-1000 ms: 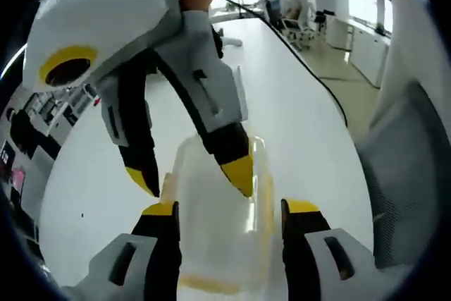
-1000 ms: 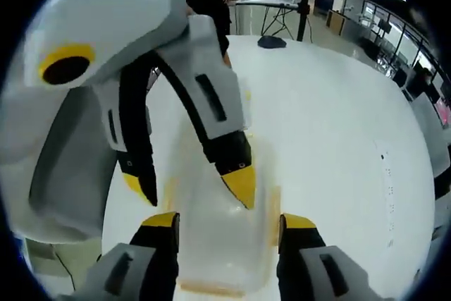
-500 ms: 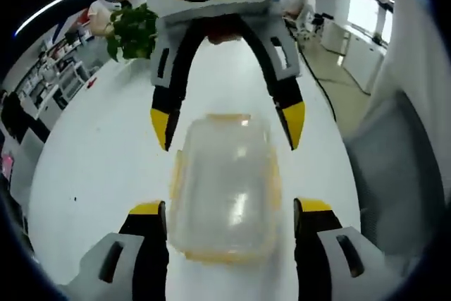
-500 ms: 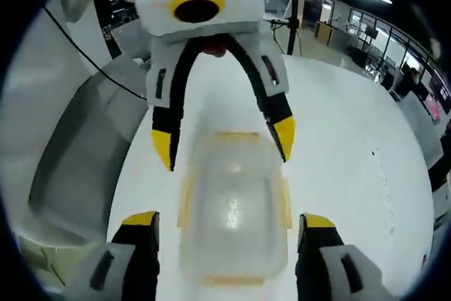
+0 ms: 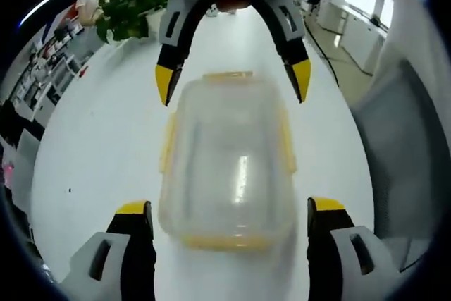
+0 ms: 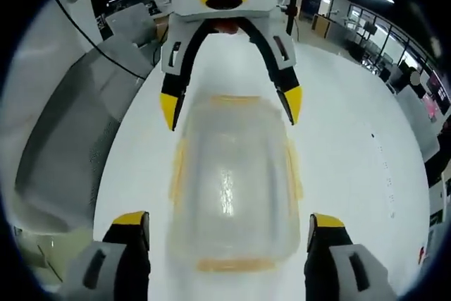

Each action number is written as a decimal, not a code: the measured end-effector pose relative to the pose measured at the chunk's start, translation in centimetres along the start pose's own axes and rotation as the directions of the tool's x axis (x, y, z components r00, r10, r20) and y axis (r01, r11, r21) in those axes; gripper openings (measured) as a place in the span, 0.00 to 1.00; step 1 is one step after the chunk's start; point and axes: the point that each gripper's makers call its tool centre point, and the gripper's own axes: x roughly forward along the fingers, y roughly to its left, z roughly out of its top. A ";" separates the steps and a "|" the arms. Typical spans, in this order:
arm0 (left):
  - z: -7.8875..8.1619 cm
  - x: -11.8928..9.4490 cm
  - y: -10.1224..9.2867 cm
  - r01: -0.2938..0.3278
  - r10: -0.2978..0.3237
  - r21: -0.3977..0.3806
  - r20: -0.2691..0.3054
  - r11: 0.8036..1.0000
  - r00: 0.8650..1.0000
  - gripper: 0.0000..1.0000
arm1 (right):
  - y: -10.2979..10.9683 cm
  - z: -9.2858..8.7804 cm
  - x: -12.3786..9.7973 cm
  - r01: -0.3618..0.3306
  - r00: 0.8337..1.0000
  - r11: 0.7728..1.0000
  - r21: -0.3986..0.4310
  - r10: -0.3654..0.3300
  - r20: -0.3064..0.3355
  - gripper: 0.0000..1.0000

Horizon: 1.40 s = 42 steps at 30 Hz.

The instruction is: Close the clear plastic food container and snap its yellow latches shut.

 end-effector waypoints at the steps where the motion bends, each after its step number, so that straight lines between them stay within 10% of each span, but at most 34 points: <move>1: 0.0 0.0 -0.1 0.000 0.000 0.003 0.000 1.000 1.000 0.81 | 0.0 -0.1 0.1 0.002 1.000 1.000 0.000 -0.002 -0.004 0.89; 17: -2.5 -1.5 -0.4 -0.031 0.031 0.013 0.009 0.999 0.999 0.78 | 0.2 2.1 1.9 0.035 0.999 0.999 -0.025 -0.036 -0.020 0.77; 42: -14.8 -8.2 -0.7 -0.054 0.056 0.038 -0.045 0.998 0.997 0.78 | 0.8 14.1 8.6 0.044 0.999 0.999 -0.026 -0.045 -0.019 0.77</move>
